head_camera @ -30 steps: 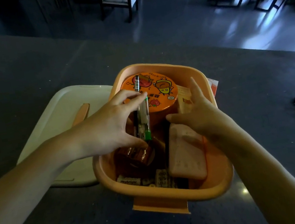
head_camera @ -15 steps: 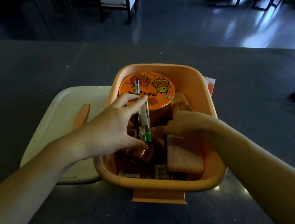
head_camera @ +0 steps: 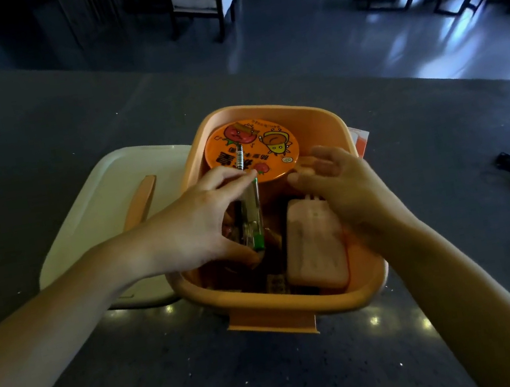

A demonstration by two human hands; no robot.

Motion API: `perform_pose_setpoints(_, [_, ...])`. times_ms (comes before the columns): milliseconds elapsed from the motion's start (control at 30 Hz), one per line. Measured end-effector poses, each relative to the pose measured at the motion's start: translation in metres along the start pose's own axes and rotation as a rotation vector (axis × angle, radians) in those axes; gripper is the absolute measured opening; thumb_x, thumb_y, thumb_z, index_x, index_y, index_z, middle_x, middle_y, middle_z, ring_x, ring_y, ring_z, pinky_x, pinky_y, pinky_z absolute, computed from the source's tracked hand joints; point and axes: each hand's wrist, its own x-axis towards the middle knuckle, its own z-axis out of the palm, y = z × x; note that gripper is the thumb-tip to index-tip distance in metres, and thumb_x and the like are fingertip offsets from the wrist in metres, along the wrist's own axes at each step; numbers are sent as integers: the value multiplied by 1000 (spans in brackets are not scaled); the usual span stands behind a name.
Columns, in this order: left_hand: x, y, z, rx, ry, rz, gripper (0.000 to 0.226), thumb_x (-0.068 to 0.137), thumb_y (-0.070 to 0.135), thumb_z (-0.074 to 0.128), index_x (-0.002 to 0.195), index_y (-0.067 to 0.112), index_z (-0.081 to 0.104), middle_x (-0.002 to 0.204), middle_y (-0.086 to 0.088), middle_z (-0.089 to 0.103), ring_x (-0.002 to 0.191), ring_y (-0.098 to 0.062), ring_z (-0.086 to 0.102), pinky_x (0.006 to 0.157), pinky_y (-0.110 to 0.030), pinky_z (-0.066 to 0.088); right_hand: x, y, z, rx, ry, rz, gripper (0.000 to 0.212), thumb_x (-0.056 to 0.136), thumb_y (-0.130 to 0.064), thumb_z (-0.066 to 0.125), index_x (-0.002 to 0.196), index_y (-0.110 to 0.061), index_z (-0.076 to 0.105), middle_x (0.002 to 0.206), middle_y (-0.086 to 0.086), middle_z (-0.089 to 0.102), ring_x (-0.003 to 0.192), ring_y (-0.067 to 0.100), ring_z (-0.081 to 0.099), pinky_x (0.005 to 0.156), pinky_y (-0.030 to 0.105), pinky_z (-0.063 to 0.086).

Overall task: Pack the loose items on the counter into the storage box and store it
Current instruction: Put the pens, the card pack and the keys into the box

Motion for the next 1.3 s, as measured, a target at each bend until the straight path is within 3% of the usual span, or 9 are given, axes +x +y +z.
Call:
perform_pose_setpoints(67, [-2,2,1,-2,-39,4,102,65,32,80,145,35,17,129,33,20,119,12,22,86,7,26,-4,-2,-4,41,7,7,39,82,-27,65,119,-25,52,110,-7,62,94,8,62,76,26,53])
perform_pose_setpoints(133, [-2,4,1,10,-109,4,102,64,30,81,145,35,19,133,30,21,125,6,24,97,-5,30,-6,-2,-7,104,6,22,28,85,-25,63,112,-25,56,107,-4,64,93,10,64,75,27,55])
perform_pose_setpoints(200, [-1,8,2,22,-199,-8,102,63,29,82,144,34,20,133,28,21,127,2,26,103,-16,31,-5,-1,-8,150,3,27,28,86,-23,62,113,-22,56,107,-2,64,92,11,65,70,23,55])
perform_pose_setpoints(467, [11,10,19,131,-372,-5,92,72,28,76,144,30,20,141,13,24,127,-8,32,104,-25,36,-6,0,-5,192,-31,-3,27,85,-25,62,111,-20,56,108,3,64,92,12,65,71,24,54])
perform_pose_setpoints(767, [13,9,28,155,-266,0,92,68,36,78,142,34,24,140,14,30,126,-8,35,104,-30,38,-4,1,-4,185,-31,-8,29,87,-21,60,115,-15,56,108,4,63,94,14,65,74,26,55])
perform_pose_setpoints(933, [16,13,21,136,-121,52,80,74,36,72,141,31,29,137,12,38,122,-3,38,96,-14,35,-6,-5,-16,228,-35,-24,21,87,-19,61,108,-17,59,101,5,68,89,14,68,75,30,56])
perform_pose_setpoints(1133, [40,54,18,34,76,134,74,67,62,57,134,40,34,128,21,39,115,6,37,93,-10,29,-12,0,-68,57,168,-153,25,83,-22,66,107,-19,59,91,0,70,82,13,69,68,29,57])
perform_pose_setpoints(1233, [57,81,33,86,155,183,77,71,54,60,139,28,35,127,18,38,115,3,37,86,0,29,-13,19,-106,8,265,-112,26,83,-22,66,108,-19,59,94,-1,68,86,13,67,72,30,55])
perform_pose_setpoints(1300, [67,103,47,107,166,225,75,74,50,62,139,24,36,135,12,39,119,0,37,95,-9,31,-13,33,-135,-7,299,-87,25,82,-23,66,106,-21,59,94,-1,67,87,13,66,71,29,55])
